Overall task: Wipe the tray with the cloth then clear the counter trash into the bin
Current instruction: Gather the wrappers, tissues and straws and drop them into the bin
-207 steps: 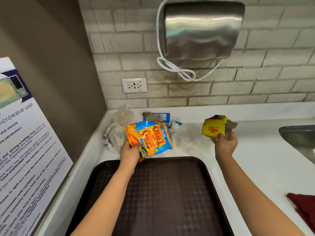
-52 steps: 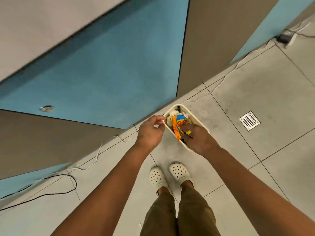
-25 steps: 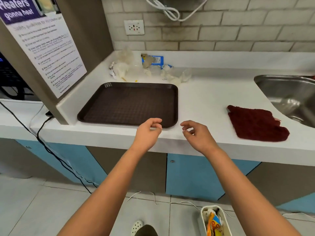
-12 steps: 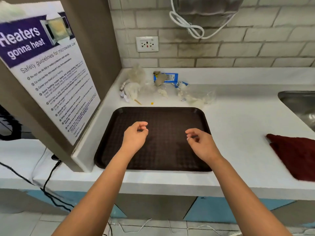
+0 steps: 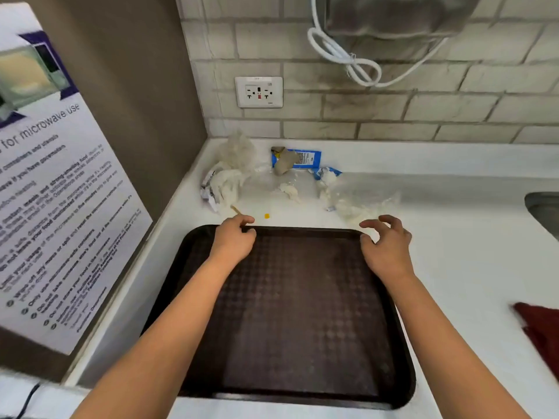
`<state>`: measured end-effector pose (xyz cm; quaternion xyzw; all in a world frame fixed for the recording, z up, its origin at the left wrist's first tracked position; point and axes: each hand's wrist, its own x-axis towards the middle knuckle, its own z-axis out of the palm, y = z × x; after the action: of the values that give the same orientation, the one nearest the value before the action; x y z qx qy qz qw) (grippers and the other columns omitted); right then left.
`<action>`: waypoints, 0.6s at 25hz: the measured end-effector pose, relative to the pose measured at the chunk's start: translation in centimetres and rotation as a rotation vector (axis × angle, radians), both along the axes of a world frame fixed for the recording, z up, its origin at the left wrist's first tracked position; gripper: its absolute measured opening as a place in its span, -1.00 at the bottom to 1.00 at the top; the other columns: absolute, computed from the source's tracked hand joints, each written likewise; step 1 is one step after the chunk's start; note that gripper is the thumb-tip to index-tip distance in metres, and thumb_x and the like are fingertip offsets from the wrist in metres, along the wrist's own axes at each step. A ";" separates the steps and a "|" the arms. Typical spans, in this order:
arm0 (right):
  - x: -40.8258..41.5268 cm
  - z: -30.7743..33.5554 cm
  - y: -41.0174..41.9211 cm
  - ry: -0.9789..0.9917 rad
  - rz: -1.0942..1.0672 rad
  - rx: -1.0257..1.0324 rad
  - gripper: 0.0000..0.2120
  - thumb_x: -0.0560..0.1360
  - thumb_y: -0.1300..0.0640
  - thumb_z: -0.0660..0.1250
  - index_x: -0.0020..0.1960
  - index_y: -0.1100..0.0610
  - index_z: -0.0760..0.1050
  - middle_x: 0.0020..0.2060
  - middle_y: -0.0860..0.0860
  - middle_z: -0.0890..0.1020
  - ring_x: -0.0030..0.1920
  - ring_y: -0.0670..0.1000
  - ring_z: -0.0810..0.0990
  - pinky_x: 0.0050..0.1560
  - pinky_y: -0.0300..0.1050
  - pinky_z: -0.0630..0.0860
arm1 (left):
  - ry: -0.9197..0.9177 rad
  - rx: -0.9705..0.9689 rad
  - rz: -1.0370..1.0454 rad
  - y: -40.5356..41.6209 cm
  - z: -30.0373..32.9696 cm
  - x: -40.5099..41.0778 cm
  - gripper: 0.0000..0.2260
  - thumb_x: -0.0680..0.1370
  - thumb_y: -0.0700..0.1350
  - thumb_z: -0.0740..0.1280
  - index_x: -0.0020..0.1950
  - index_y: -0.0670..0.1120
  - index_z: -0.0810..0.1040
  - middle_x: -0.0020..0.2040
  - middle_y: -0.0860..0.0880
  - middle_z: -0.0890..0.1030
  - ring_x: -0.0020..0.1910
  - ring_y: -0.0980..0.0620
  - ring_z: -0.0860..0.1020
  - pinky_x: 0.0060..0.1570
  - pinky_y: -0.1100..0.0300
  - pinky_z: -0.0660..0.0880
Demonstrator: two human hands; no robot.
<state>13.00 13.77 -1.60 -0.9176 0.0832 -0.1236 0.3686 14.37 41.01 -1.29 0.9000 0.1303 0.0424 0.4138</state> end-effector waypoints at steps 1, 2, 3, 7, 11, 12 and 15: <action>1.8 0.3 -0.4 0.024 -0.014 -0.082 -0.71 0.49 0.19 0.23 0.18 0.00 0.52 0.41 0.06 0.25 0.41 0.19 0.09 0.27 -0.07 0.21 | 0.006 0.026 -0.015 0.0 0.2 1.7 -0.73 0.52 -0.18 0.26 0.21 -0.04 0.53 0.23 -0.05 0.52 0.03 0.07 0.48 0.00 0.35 0.31; 3.7 0.5 -0.9 0.061 -0.022 -0.182 -0.67 0.50 0.15 0.22 0.24 -0.04 0.47 0.47 0.06 0.13 0.45 0.21 -0.03 0.34 0.05 0.16 | 0.011 0.053 -0.030 -0.1 0.4 3.5 -0.73 0.52 -0.18 0.26 0.22 -0.04 0.52 0.25 -0.06 0.50 0.04 0.05 0.48 -0.01 0.33 0.31; 5.5 0.7 -1.5 0.109 -0.029 -0.272 -0.64 0.51 0.10 0.22 0.29 -0.09 0.42 0.50 0.05 0.03 0.47 0.22 -0.13 0.38 0.18 0.12 | 0.019 0.079 -0.046 -0.1 0.4 5.1 -0.72 0.52 -0.18 0.26 0.22 -0.05 0.51 0.26 -0.07 0.48 0.04 0.03 0.49 -0.02 0.32 0.32; 11.9 -0.1 -3.0 0.321 0.057 -0.286 -0.53 0.49 -0.16 0.22 0.39 -0.23 0.26 0.51 -0.06 -0.13 0.47 0.23 -0.26 0.39 0.34 0.00 | 0.031 0.165 -0.114 -0.7 -0.5 10.4 -0.70 0.51 -0.20 0.27 0.23 -0.07 0.51 0.31 -0.10 0.43 0.09 -0.05 0.51 -0.03 0.32 0.35; 15.8 -3.4 -4.1 0.534 0.245 -0.397 -0.39 0.40 -0.34 0.23 0.39 -0.36 0.11 0.51 -0.11 -0.12 0.48 0.21 -0.25 0.39 0.32 -0.08 | 0.212 0.338 -0.186 -1.0 -2.7 14.1 -0.48 0.51 -0.03 0.30 0.45 -0.02 0.27 0.46 -0.13 0.22 0.38 -0.13 0.28 0.27 0.20 0.27; 16.1 -4.3 -4.2 0.509 0.257 -0.486 -0.41 0.40 -0.34 0.23 0.39 -0.34 0.15 0.51 -0.09 -0.04 0.49 0.19 -0.19 0.39 0.29 -0.07 | 0.314 0.426 -0.189 -0.9 -3.2 14.5 -0.42 0.51 0.06 0.28 0.49 0.03 0.16 0.49 -0.13 0.14 0.42 -0.17 0.20 0.34 0.09 0.22; 16.8 -6.4 -4.3 0.139 0.239 -0.401 -0.61 0.43 -0.10 0.35 0.22 -0.01 0.50 0.31 0.07 0.41 0.37 0.16 0.26 0.32 0.06 0.17 | 0.401 0.586 -0.211 -1.1 -4.8 14.8 -0.41 0.53 0.16 0.18 0.51 0.08 0.07 0.49 -0.11 0.12 0.41 -0.21 0.19 0.36 -0.01 0.22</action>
<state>29.77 9.47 -8.01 -0.9820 -0.0268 -0.0295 0.1846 29.15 39.92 -6.07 0.9792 0.0978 -0.1422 0.1069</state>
